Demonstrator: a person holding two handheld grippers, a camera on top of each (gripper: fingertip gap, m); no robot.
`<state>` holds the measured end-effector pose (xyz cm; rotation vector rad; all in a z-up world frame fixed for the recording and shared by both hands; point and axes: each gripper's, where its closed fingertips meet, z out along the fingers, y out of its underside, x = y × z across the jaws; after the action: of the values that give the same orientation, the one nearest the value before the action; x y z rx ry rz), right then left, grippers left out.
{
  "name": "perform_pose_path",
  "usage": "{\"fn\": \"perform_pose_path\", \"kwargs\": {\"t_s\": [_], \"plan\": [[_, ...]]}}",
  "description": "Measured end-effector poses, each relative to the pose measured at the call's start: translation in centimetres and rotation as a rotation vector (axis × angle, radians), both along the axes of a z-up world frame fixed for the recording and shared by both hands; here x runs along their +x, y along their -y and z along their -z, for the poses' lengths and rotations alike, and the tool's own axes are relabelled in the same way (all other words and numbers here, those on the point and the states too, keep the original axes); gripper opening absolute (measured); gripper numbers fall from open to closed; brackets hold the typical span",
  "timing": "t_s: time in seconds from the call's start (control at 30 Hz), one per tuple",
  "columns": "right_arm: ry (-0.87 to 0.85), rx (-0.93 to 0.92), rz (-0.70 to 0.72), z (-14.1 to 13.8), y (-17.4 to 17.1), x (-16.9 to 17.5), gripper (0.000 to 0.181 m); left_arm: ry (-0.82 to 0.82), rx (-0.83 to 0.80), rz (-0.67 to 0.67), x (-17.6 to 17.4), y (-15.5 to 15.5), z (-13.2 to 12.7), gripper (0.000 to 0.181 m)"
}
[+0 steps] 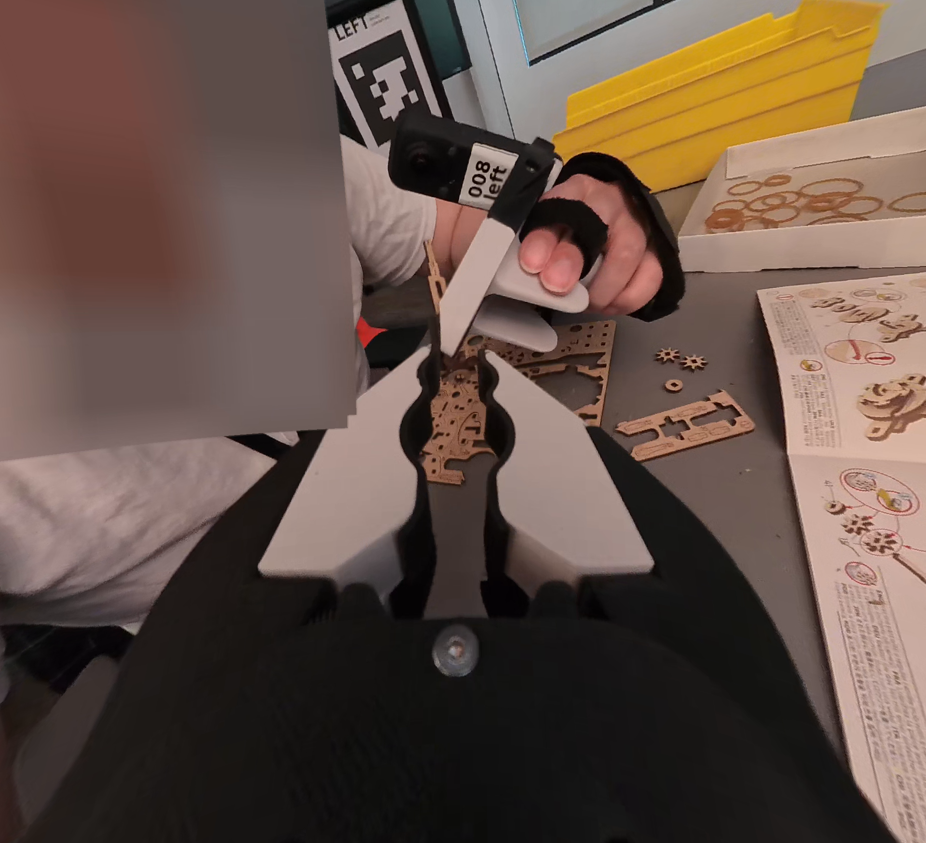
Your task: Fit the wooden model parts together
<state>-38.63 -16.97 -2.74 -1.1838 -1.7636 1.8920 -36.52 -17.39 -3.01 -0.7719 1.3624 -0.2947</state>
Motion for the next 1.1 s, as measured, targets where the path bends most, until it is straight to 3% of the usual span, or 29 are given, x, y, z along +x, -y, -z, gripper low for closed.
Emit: {"fn": "perform_pose_path", "kwargs": {"t_s": [0.27, 0.4, 0.53, 0.73, 0.9, 1.1], "plan": [[-0.016, 0.072, 0.061, -0.1, -1.3, 0.4, 0.010, 0.073, -0.114, -0.047, -0.8, -1.3, -0.7, 0.013], [-0.020, 0.175, 0.148, 0.1, -3.1, 0.8, 0.010, 0.151, -0.248, -0.041, -2.3, -2.7, -1.6, 0.028], [-0.013, 0.256, 0.239, 0.5, -5.4, 1.6, 0.010, 0.213, -0.306, -0.051, -3.8, -3.7, -2.4, 0.030], [0.077, 0.478, 0.338, 3.5, -8.1, 2.4, 0.011, 0.391, -0.409, -0.030, -5.6, -4.6, -4.8, 0.030], [0.126, 0.654, 0.278, 6.5, -7.5, 2.1, 0.011, 0.474, -0.502, -0.037, -6.8, -5.8, -5.0, 0.024], [0.093, 0.843, 0.211, 9.0, -7.3, 2.0, 0.011, 0.444, -0.544, -0.035, -6.2, -5.9, -4.0, 0.022]]}}
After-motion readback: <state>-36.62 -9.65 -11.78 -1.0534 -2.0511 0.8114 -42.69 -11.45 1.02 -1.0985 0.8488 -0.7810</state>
